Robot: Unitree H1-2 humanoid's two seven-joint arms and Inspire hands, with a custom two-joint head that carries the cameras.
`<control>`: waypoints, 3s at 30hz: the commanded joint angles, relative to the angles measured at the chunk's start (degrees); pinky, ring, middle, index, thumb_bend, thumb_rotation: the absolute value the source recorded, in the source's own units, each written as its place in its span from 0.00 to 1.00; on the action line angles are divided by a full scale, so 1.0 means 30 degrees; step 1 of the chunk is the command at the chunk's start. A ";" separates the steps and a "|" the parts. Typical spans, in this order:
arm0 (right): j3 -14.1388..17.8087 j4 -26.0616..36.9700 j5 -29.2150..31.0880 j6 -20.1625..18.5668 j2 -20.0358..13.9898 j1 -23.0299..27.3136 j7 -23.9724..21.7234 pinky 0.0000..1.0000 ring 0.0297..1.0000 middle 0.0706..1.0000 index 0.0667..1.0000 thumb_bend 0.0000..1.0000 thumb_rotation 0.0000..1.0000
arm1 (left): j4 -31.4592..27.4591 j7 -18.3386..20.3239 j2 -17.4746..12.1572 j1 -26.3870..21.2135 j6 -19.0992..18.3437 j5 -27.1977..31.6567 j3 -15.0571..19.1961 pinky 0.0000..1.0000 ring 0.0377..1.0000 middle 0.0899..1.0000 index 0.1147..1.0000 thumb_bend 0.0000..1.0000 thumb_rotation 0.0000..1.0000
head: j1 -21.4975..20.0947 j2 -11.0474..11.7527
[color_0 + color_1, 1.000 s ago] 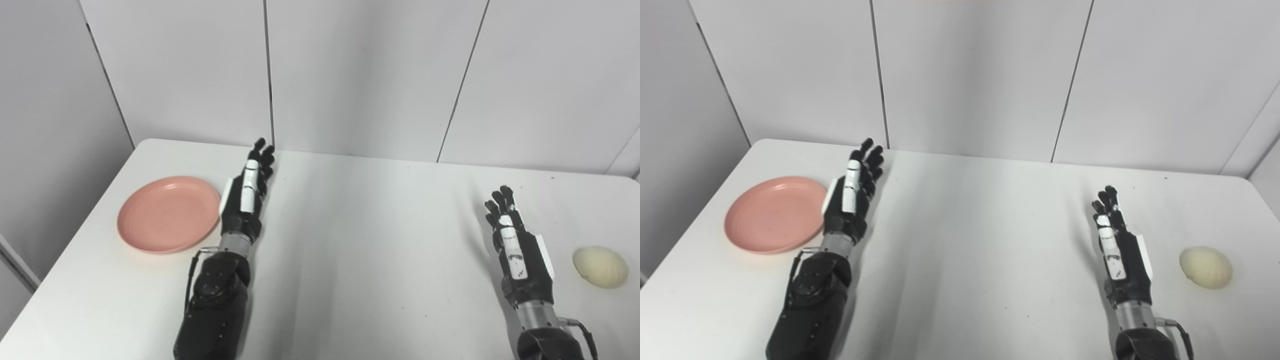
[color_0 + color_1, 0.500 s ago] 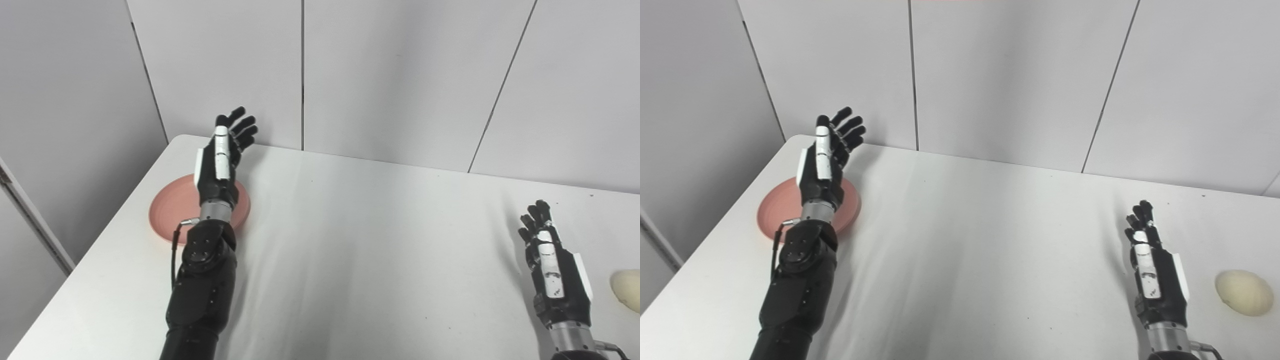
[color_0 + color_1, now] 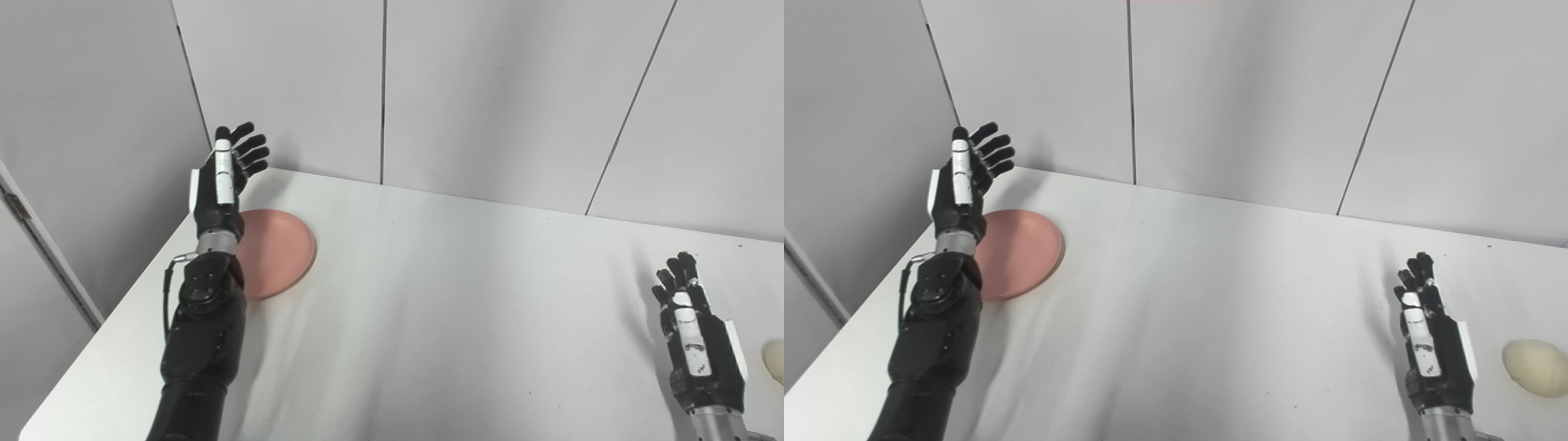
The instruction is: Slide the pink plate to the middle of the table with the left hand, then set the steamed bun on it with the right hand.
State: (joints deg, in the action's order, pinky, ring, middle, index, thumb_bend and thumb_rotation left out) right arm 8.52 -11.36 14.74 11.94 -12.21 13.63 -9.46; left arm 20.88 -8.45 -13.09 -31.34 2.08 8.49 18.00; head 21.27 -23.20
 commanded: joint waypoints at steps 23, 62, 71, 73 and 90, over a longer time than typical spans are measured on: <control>-0.0008 0.0573 -0.0076 -0.0568 0.0046 -0.0668 0.0080 1.00 1.00 1.00 1.00 0.48 0.80 | 0.4194 0.5705 -0.4835 0.0011 0.0908 0.2727 0.0787 0.87 0.86 0.83 0.81 0.68 1.00 | 0.0430 0.0033; 0.0258 0.0256 0.0119 -0.0417 -0.0057 -0.0514 -0.0006 1.00 1.00 1.00 1.00 0.49 0.79 | 0.9945 0.8357 -0.4775 -0.0627 0.2185 0.3388 -0.0234 0.98 0.93 0.88 0.86 0.63 1.00 | 0.0816 -0.0095; 0.0190 0.0482 -0.0063 -0.0573 -0.0061 -0.0554 0.0076 1.00 0.99 1.00 1.00 0.48 0.81 | 1.0078 0.8123 -0.3230 -0.1249 0.2789 0.4230 -0.0045 0.97 0.91 0.87 0.85 0.61 1.00 | 0.0790 -0.0157; 0.0197 0.0512 -0.0105 -0.0581 -0.0023 -0.0540 0.0137 1.00 0.99 1.00 1.00 0.49 0.80 | 0.9988 0.7930 -0.2835 -0.1348 0.2907 0.4395 0.0039 0.96 0.91 0.87 0.85 0.62 1.00 | 0.0787 -0.0180; 0.0223 0.0791 -0.0153 -0.0790 0.0071 -0.0550 0.0293 1.00 0.98 0.99 1.00 0.49 0.79 | 0.7109 0.6157 -0.0982 -0.1363 0.0229 0.3492 -0.0974 0.93 0.90 0.88 0.86 0.56 1.00 | 0.0414 -0.0330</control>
State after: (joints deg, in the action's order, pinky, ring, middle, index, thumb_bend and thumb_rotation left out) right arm 9.04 -9.37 14.24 9.34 -12.26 12.28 -8.70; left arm 42.89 10.44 -16.23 -34.30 3.52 19.62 15.75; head 22.94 -23.99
